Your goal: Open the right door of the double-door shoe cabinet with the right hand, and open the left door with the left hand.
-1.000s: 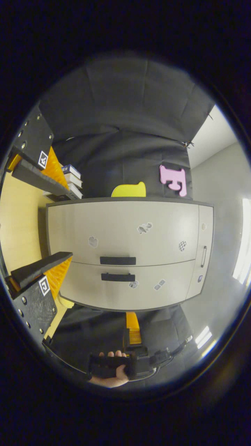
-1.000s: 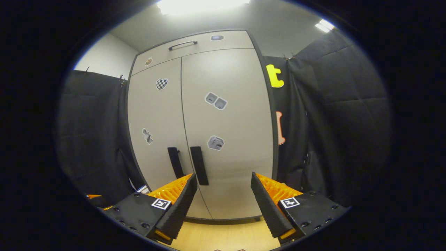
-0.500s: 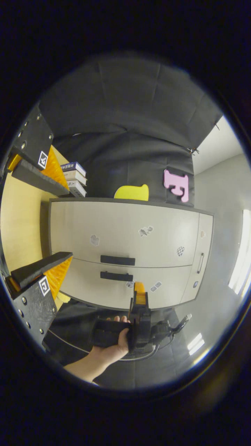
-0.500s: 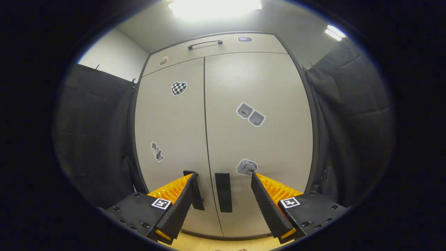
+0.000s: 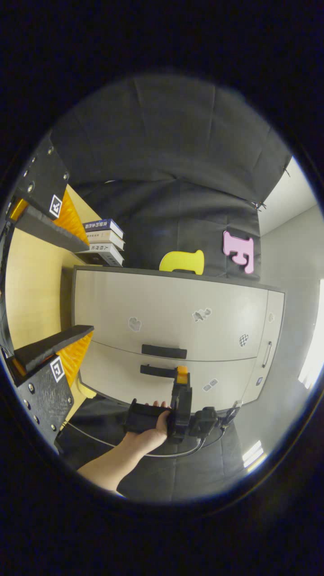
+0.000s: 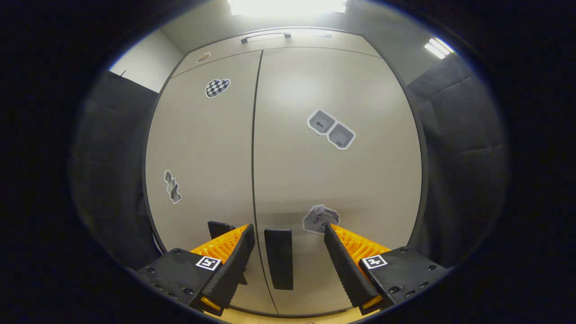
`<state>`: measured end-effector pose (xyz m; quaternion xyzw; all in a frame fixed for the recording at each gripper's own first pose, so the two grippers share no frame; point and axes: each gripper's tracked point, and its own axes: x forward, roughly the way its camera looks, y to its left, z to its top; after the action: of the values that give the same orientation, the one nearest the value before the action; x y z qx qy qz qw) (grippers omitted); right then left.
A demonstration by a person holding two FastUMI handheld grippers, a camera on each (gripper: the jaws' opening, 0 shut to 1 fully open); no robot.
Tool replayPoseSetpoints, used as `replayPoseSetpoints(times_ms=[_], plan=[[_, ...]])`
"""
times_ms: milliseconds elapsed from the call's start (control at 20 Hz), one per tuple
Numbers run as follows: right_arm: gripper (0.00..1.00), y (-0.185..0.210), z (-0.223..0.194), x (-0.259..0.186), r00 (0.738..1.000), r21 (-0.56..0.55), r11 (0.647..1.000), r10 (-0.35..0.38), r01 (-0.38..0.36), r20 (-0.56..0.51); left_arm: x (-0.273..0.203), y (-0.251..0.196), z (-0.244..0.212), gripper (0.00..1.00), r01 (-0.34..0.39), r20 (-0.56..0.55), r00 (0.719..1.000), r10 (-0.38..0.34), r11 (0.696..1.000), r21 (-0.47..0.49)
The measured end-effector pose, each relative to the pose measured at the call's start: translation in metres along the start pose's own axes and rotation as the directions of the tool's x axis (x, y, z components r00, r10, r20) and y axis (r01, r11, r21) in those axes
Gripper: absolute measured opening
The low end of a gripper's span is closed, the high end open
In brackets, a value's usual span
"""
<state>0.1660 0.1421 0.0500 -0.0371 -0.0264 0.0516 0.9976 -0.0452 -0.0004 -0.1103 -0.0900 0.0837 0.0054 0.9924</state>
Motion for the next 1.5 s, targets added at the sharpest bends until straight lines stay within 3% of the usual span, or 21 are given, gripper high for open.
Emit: replayPoseSetpoints(times_ms=[100, 150, 300, 350, 500, 550, 650, 800, 1000, 1500], plan=[[0.97, 0.000, -0.006, 0.005, 1.000, -0.027, 1.000, -0.006, 0.006, -0.011, 0.001, -0.001, -0.005, 0.95, 0.003, -0.012, 1.000, -0.003, 1.000, 0.001], [0.89, 0.002, -0.009, 0.008, 1.000, -0.042, 0.999, -0.005, 0.004, -0.018, 0.003, -0.001, -0.007, 0.95, 0.004, -0.017, 1.000, -0.004, 1.000, -0.001], [0.89, 0.007, -0.029, 0.015, 0.997, -0.061, 0.998, 0.000, -0.005, -0.082, 0.006, -0.004, -0.008, 0.95, 0.010, -0.021, 1.000, -0.011, 1.000, -0.008], [0.79, 0.007, -0.034, 0.017, 0.995, -0.045, 0.999, 0.004, -0.008, -0.103, 0.006, -0.004, -0.009, 0.95, 0.011, -0.022, 1.000, -0.011, 1.000, -0.005], [0.64, 0.007, -0.040, 0.020, 0.992, -0.007, 1.000, 0.007, -0.008, -0.125, 0.007, 0.000, -0.008, 0.95, 0.005, -0.017, 1.000, -0.005, 1.000, 0.009], [0.48, 0.011, -0.041, 0.020, 0.991, 0.003, 1.000, 0.019, -0.019, -0.132, 0.006, 0.000, -0.010, 0.95, 0.002, -0.020, 1.000, -0.002, 1.000, 0.009], [0.36, 0.010, -0.042, 0.019, 0.990, -0.003, 1.000, 0.016, -0.017, -0.139, 0.005, 0.002, -0.008, 0.95, -0.007, -0.009, 1.000, 0.007, 1.000, -0.001], [0.32, 0.009, -0.043, 0.017, 0.988, 0.013, 0.998, 0.056, -0.055, -0.142, 0.004, -0.001, -0.005, 0.94, 0.000, 0.000, 1.000, 0.000, 1.000, -0.009], [0.08, 0.011, -0.042, 0.015, 0.983, 0.022, 0.992, 0.124, -0.122, -0.134, 0.000, -0.003, -0.006, 0.95, -0.007, 0.001, 1.000, 0.007, 1.000, 0.014], [0.10, 0.007, -0.042, -0.020, 0.974, -0.008, 0.980, 0.196, -0.198, -0.115, -0.006, -0.015, -0.007, 0.94, 0.006, -0.001, 1.000, -0.006, 0.999, -0.034]])
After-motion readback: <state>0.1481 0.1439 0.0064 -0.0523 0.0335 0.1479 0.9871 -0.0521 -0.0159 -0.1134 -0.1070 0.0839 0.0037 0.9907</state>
